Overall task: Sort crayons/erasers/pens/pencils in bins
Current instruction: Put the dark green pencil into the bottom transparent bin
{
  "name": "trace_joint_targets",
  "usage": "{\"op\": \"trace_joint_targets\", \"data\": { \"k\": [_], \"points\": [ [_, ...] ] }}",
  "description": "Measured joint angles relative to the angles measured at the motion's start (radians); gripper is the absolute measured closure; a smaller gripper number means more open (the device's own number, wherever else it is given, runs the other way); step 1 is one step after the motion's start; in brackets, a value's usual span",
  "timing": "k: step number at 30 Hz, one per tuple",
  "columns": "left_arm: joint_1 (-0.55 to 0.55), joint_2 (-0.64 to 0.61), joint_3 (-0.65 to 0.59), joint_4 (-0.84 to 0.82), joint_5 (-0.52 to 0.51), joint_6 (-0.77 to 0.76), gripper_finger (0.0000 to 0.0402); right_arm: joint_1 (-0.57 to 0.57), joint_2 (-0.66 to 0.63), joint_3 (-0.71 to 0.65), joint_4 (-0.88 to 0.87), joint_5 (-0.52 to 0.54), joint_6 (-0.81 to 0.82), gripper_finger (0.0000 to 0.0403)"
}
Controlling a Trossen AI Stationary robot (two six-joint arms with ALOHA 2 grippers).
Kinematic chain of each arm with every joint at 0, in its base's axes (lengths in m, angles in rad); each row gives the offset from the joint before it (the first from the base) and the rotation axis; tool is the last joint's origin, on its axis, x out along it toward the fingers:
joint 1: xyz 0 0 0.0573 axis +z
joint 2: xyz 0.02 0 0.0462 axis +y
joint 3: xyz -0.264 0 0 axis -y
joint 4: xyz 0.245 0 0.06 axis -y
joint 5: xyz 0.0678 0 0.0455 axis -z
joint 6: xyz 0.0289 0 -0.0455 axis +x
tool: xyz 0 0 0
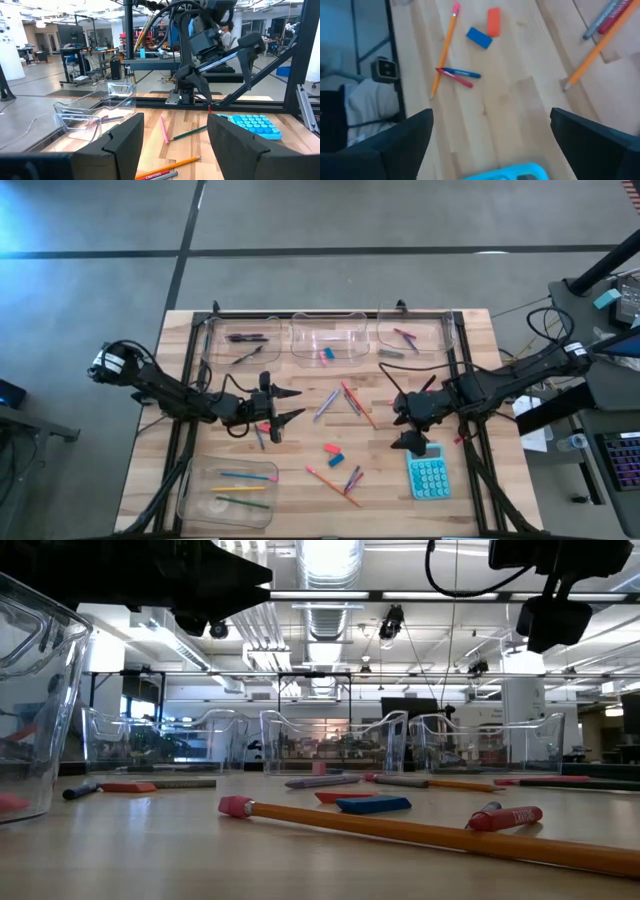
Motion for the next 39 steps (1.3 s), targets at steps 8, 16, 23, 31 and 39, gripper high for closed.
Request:
{"op": "trace_joint_targets", "data": {
  "k": [8,16,23,31,39],
  "points": [
    [0.0,0.0,0.0,0.0,0.0,0.0,0.0198,0.004,0.052,0.003,-0.168,0.001,0.126,0.0014],
    [0.0,0.0,-0.001,-0.001,0.0,-0.001,0.0198,0.072,0.133,-0.002,-0.486,0.172,0.275,0.0014],
    [0.0,0.0,-0.002,-0.002,0.0,-0.001,0.0198,0.159,0.194,-0.032,-0.425,0.263,0.376,0.0014],
    [-0.001,0.0,-0.002,-0.002,0.0,-0.003,0.0198,0.176,0.212,-0.151,-0.337,0.257,0.449,0.0014],
    [-0.002,0.0,-0.002,-0.002,0.002,-0.002,0.0198,0.178,0.102,-0.313,-0.121,0.235,0.497,0.0014]
  ]
}}
